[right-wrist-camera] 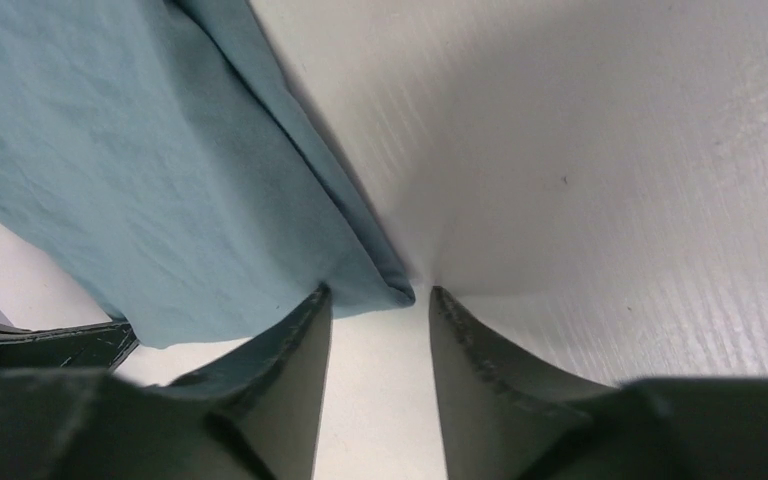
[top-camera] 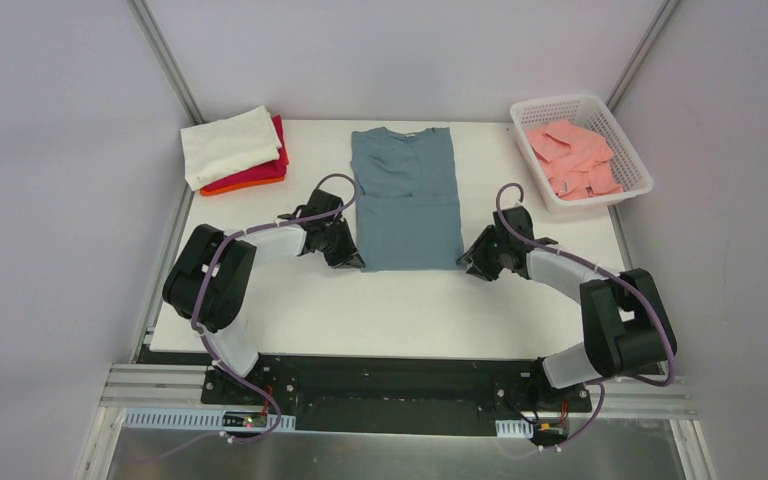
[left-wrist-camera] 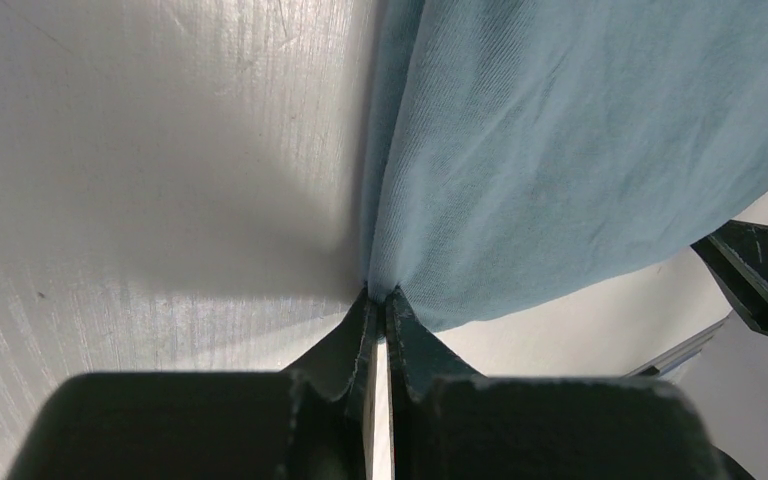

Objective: Fold and stack the t-shirts
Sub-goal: Grab one side of the 2/3 rectangular tshirt with both arms, then fold the long partially folded tshirt into a neat square, then put the neatly folded tshirt into the corner of the board with the left arm

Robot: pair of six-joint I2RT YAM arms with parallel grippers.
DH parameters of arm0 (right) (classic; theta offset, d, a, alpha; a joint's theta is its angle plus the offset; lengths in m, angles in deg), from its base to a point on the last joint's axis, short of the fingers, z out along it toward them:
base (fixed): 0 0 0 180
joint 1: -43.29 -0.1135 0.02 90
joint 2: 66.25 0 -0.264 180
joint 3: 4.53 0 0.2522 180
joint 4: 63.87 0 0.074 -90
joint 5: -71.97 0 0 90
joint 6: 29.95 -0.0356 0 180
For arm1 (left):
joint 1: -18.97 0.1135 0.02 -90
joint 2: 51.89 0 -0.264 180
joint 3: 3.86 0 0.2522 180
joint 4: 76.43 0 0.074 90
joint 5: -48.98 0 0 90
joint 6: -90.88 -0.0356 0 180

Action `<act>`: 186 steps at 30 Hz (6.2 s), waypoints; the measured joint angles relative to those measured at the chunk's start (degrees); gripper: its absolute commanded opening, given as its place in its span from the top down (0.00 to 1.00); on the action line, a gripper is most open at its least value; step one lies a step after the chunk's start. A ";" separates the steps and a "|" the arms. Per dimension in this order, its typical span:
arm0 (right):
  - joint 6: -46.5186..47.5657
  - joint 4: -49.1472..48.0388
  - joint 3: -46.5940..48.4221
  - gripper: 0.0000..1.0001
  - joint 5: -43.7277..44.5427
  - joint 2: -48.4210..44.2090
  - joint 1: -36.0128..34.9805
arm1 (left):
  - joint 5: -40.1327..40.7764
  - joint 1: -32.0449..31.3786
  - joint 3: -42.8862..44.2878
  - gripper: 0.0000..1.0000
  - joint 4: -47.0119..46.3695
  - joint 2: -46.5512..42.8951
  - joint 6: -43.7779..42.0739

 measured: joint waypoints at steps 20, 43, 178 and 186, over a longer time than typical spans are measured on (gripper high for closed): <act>0.83 1.09 -4.00 1.00 -8.61 -5.64 0.02 | 0.98 -0.50 -8.41 1.00 -0.68 -9.40 0.02; 7.76 36.92 4.81 1.00 -42.23 -38.95 -1.68 | -1.44 -3.76 -14.64 1.00 21.92 -63.58 0.94; 8.74 14.93 0.37 0.00 0.63 -32.85 7.26 | -0.26 4.87 14.78 0.16 9.88 5.66 -14.56; 9.29 17.81 0.02 0.00 1.31 -36.00 7.26 | -0.74 2.86 19.52 0.36 9.57 11.13 -14.47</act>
